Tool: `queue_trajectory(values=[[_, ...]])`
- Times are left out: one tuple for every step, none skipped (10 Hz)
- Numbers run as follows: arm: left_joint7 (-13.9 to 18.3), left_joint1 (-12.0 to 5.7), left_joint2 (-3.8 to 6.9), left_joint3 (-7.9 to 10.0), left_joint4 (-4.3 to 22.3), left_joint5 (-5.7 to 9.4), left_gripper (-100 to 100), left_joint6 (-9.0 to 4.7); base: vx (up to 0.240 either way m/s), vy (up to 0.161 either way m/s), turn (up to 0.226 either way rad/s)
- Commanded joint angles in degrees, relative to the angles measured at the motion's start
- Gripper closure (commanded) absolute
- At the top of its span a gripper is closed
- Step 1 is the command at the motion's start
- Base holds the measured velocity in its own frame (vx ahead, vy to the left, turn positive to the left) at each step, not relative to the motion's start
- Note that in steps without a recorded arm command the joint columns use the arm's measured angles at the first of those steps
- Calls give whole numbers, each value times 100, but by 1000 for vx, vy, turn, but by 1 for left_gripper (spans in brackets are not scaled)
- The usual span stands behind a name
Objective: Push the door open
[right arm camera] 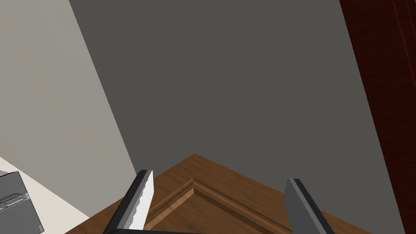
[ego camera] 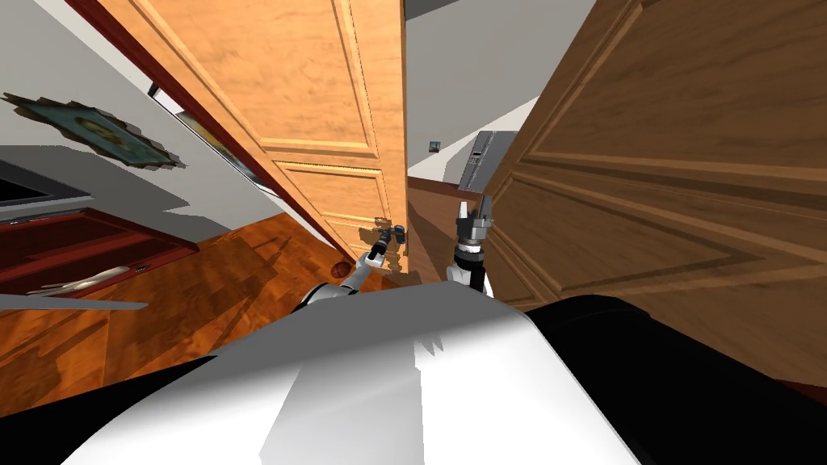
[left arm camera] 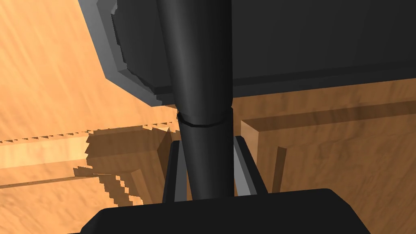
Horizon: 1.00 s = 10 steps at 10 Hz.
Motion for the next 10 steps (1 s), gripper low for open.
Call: queue_trajectory(values=[[-50, 76, 92, 103, -253, 18, 100, 124, 93, -130, 58], [-91, 76, 107, 200, -246, 45, 100, 131, 105, -108, 61], [-132, 76, 118, 295, -238, 72, 100, 137, 153, -171, 84], [-132, 76, 118, 295, -238, 72, 100, 137, 111, -132, 70], [-132, 76, 118, 295, -238, 72, 100, 137, 52, -44, 4], [-192, 76, 124, 433, -227, 110, 100, 147, 79, -104, 47], [-192, 76, 124, 433, -227, 110, 100, 147, 93, -109, 89], [-192, 76, 124, 433, -227, 110, 100, 147, 52, -60, 12], [-248, 76, 119, 563, -217, 146, 100, 156, 108, -148, 38], [-265, 76, 115, 603, -214, 157, 100, 159, 143, -179, 105]])
